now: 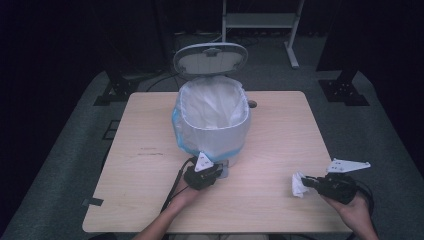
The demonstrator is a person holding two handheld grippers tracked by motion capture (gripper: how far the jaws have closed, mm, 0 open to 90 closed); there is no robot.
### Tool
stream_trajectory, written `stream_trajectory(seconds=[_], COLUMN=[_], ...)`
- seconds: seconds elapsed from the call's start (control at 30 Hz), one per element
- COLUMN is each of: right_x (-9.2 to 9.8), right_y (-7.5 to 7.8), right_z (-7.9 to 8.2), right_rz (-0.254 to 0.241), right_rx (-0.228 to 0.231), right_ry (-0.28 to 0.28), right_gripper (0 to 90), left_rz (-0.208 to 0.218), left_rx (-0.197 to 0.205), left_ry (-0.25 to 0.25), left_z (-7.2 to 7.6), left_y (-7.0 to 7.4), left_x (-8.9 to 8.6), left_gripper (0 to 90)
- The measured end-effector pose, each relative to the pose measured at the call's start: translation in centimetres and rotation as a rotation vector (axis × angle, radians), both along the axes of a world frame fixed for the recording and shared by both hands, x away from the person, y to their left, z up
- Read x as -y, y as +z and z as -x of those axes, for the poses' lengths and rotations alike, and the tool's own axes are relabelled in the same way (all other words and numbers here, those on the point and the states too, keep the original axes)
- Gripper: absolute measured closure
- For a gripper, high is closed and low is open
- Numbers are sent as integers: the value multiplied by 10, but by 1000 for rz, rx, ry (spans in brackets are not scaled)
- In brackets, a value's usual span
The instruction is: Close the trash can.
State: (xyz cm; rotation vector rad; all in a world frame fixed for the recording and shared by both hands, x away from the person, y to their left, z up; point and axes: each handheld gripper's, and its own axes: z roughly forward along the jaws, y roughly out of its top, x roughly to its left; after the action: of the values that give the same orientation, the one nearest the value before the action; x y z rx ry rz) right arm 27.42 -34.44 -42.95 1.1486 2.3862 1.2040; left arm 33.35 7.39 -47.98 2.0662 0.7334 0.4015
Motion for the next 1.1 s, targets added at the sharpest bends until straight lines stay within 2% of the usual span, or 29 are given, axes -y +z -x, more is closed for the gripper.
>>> stream_trajectory(seconds=[0.1,0.23,0.27,0.3,0.43,0.8,0.83,0.87,0.9,0.93,1.1], right_x=[-5,-15,-22,-22,-35,-54,-57,-57,-60,-60,-68], right_y=[13,32,42,42,63,112,119,119,127,127,147], right_z=[2,2,1,1,-3,-14,-17,-17,-20,-20,-28], right_rz=[-7,-41,-36,-36,-39,-41,-43,-43,-46,-46,-56], right_rx=[25,51,67,67,88,117,122,122,125,125,135], right_ry=[12,43,65,65,103,153,160,160,170,170,185], right_gripper=[857,858,858,858,859,859,859,859,859,859,859], left_rz=[1,0,0,0,2,3,3,3,3,3,1], left_rx=[0,0,0,0,1,2,1,1,2,1,0], left_ry=[0,0,-1,-1,0,1,0,0,1,0,0], left_z=[0,0,0,0,0,0,0,0,0,0,0], left_y=[0,0,0,0,0,0,0,0,0,0,0], left_x=[0,0,0,0,0,0,0,0,0,0,0], left_gripper=[738,738,738,738,738,738,738,738,738,738,738])
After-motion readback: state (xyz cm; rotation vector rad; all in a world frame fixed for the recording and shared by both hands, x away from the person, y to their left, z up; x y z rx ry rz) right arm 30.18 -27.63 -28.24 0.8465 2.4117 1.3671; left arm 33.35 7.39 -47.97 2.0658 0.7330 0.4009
